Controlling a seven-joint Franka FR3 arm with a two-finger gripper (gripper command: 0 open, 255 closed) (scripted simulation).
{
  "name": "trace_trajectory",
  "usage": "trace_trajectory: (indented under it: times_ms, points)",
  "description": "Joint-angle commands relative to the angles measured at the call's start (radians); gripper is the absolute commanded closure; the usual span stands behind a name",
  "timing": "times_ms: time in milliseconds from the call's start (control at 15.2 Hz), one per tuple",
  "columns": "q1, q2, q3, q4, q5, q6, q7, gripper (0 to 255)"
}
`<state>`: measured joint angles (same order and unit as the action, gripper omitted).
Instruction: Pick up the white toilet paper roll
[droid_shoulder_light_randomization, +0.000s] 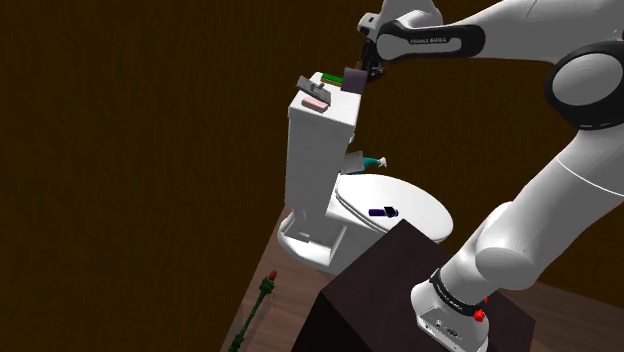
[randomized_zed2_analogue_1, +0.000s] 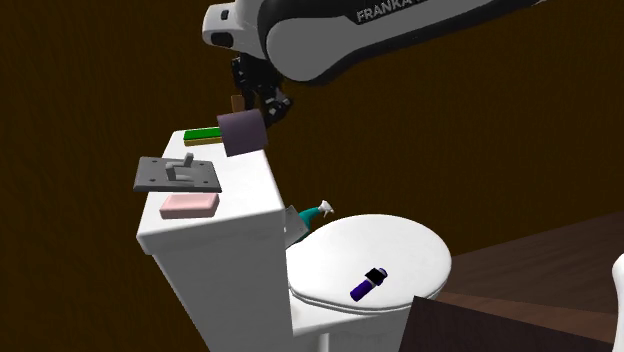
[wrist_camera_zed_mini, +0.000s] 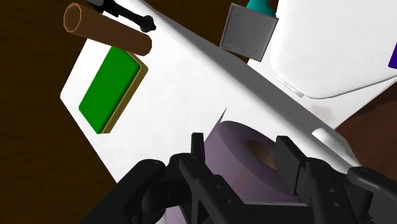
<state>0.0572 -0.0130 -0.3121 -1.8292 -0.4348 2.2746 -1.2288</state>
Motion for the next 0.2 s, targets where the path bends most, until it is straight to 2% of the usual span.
trace_trajectory:
  times_ms: [0,132]
  points:
    - [0.002,-0.002,0.002,0.022,0.006,-0.023,-0.008,255]
    - [0.002,-0.002,0.002,0.024,0.006,-0.025,-0.009,255]
